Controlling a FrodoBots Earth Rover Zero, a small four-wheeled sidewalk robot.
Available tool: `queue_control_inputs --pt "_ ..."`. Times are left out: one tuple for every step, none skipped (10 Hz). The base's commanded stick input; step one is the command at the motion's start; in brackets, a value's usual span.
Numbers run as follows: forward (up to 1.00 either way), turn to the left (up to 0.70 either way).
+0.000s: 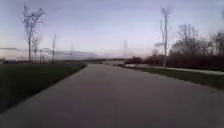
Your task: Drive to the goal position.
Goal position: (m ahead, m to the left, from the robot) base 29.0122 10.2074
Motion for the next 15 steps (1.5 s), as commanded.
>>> queue_control_inputs --pt "1.00 0.00" --pt "1.00 0.00" --pt "1.00 0.00" --pt "1.00 0.00" --pt "1.00 0.00" --pt "1.00 0.00" --pt "1.00 0.00" --pt "1.00 0.00" --pt "1.00 0.00" --pt "1.00 0.00" --pt "1.00 0.00" --pt "1.00 0.00" --pt "1.00 0.00" --pt "1.00 0.00" --pt "1.00 0.00"
